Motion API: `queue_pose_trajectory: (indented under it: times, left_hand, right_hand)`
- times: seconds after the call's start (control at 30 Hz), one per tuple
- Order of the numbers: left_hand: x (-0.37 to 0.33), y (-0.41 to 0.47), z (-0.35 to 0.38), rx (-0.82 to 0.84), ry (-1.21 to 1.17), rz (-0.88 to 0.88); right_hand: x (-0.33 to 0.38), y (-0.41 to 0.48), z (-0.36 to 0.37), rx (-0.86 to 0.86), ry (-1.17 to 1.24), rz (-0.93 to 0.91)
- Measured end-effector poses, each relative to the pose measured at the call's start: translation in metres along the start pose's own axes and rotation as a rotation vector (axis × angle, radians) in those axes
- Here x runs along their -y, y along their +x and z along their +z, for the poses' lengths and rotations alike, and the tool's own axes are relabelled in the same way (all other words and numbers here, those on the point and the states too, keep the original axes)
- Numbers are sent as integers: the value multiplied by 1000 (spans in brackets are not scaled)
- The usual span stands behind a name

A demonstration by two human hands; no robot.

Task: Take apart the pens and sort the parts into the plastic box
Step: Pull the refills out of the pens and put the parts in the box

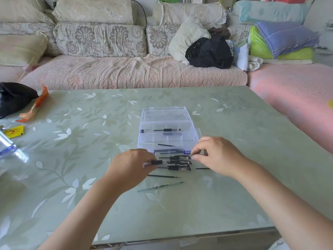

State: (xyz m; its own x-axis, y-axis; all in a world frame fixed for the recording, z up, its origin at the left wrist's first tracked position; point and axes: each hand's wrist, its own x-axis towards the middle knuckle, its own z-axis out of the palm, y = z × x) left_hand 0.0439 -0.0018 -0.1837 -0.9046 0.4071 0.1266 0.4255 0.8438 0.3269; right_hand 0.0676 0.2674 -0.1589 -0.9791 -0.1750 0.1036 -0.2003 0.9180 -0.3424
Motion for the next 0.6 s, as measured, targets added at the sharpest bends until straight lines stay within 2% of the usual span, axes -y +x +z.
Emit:
queue_pose_trajectory:
  times: [0.17,0.27,0.6]
  left_hand:
    - [-7,0,3,73,3,17]
    - [-10,0,6,96,22,19]
    - [-6,2,6,176,-32,29]
  right_hand:
    - [-12,-4,4,69,-48,113]
    - [-12,-5,8,51,-62,146]
    - [-12,-3,15,74,-113,114]
